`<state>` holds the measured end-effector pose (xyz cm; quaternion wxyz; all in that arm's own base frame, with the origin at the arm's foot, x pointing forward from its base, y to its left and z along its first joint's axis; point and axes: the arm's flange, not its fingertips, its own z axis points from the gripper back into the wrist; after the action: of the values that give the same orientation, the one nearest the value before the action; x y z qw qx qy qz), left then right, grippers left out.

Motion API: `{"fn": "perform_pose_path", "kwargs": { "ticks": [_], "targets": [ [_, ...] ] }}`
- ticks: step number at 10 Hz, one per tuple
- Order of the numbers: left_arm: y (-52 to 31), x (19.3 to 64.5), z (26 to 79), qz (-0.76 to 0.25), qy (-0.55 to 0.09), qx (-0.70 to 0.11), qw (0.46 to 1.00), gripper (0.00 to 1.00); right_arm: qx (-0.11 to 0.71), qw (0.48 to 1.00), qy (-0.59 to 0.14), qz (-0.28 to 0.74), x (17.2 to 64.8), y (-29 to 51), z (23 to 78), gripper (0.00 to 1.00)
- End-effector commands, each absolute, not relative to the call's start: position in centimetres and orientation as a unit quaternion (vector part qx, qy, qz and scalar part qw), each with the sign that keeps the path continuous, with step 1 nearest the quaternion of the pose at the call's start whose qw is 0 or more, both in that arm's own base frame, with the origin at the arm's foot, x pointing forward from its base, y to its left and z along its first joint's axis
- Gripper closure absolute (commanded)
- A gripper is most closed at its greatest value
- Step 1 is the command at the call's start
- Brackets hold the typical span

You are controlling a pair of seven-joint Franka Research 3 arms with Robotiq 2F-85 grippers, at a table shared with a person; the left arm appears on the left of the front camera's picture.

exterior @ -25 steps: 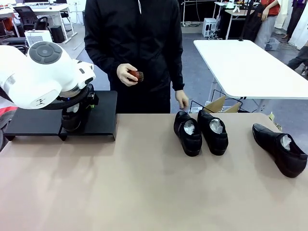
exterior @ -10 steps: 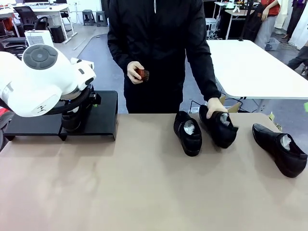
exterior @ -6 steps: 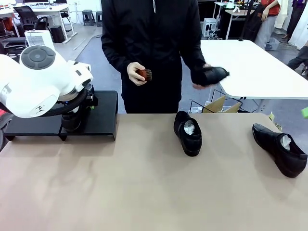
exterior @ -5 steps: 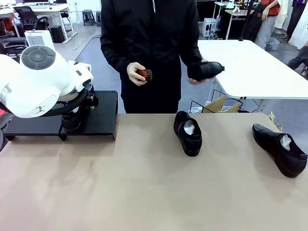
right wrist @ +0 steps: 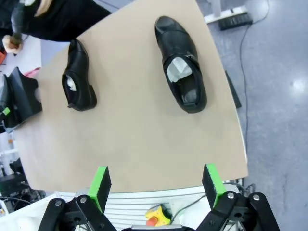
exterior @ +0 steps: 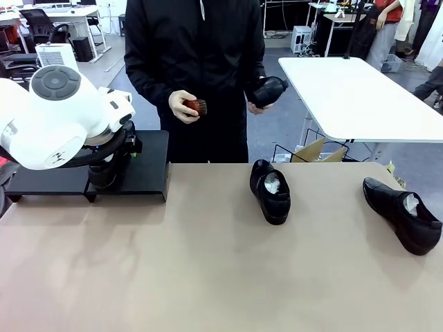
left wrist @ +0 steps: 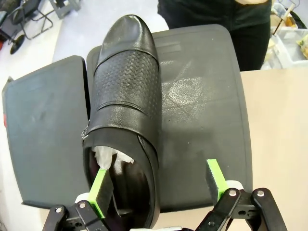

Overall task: Organize the shoes by placing them on the stand.
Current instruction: Pick up one Shoe and place it in the middle of the table.

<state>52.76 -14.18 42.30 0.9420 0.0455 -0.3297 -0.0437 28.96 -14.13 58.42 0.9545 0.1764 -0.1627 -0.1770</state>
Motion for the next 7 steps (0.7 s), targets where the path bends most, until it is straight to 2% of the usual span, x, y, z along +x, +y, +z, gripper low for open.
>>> {"fn": "perform_pose_path", "kwargs": {
  "ticks": [1, 3, 4, 5, 7],
  "targets": [
    [-14.1, 52.8, 42.4, -0.044, -0.335, 0.044, 0.94, 0.0, 0.184, 0.949, -0.172, -0.187, 28.0, -14.7, 58.4, 0.0],
    [-14.1, 52.8, 42.4, -0.044, -0.335, 0.044, 0.94, 0.0, 0.178, 0.953, -0.165, -0.18, 28.7, -14.4, 58.5, 0.0],
    [-14.1, 52.8, 42.4, -0.044, -0.335, 0.044, 0.94, 0.0, 0.141, 0.974, -0.129, -0.121, 31.4, -11.8, 57.6, 0.0],
    [-14.1, 52.8, 42.4, -0.044, -0.335, 0.044, 0.94, 0.0, 0.142, 0.986, -0.079, -0.033, 33.4, -9.6, 56.9, 0.0],
    [-14.1, 52.8, 42.4, -0.044, -0.335, 0.044, 0.94, 0.0, 0.133, 0.986, 0.022, 0.095, 36.1, -7.0, 53.2, 0.0]
  ]
}}
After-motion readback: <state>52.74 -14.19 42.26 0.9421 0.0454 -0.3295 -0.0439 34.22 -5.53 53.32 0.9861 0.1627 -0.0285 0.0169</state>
